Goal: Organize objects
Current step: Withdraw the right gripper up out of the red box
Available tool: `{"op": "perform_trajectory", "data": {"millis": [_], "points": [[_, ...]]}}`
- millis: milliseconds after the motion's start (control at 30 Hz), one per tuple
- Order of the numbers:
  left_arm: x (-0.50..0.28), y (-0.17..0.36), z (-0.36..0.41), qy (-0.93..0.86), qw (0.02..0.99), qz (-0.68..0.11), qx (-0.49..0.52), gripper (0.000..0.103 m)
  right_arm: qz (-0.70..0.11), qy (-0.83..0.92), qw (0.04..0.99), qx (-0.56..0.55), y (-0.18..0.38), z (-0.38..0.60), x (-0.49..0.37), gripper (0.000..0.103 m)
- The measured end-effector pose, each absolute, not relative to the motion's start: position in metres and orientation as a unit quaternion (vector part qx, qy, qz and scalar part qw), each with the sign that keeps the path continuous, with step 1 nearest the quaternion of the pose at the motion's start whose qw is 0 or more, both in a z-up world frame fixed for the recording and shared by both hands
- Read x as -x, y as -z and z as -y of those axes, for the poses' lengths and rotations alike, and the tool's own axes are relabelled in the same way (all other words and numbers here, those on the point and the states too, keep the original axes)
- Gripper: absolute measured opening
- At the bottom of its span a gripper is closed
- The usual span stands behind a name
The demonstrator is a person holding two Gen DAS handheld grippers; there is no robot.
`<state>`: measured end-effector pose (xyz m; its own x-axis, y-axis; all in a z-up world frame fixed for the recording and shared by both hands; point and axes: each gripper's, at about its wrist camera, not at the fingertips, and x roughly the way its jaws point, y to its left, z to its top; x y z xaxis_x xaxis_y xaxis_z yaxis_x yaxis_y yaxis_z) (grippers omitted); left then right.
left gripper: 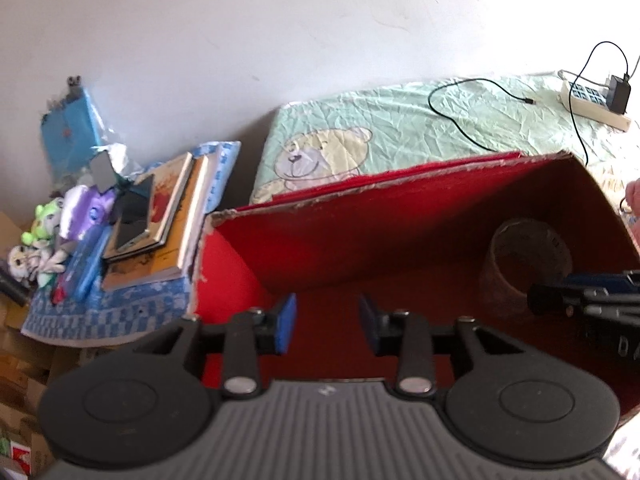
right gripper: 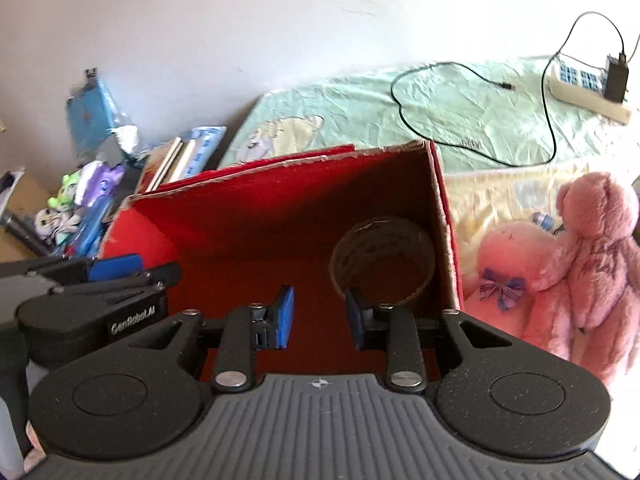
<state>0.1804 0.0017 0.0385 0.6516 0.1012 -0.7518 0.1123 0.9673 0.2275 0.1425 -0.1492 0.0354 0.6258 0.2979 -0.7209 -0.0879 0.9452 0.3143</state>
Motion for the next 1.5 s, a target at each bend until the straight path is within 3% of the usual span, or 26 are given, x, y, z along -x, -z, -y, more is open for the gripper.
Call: {"op": "perform_trajectory", "data": {"millis": [300, 400, 533, 1500], "points": [[-0.15, -0.06, 0.019, -0.053, 0.902, -0.414, -0.105, 0.048, -0.401, -0.152, 0.894, -0.127, -0.044, 0.172, -0.129, 0.033], [-0.137, -0.064, 0.025, -0.07, 0.903, -0.413, -0.097, 0.048, -0.392, -0.165, 0.896, -0.13, -0.045, 0.18, -0.121, 0.043], [-0.121, -0.07, 0.034, -0.095, 0.904, -0.407, -0.092, 0.052, -0.379, -0.187, 0.896, -0.139, -0.047, 0.189, -0.114, 0.05], [-0.056, -0.071, 0.075, -0.138, 0.886, -0.432, -0.096, 0.057, -0.371, -0.263, 0.871, -0.187, -0.041, 0.238, -0.056, 0.05]]}}
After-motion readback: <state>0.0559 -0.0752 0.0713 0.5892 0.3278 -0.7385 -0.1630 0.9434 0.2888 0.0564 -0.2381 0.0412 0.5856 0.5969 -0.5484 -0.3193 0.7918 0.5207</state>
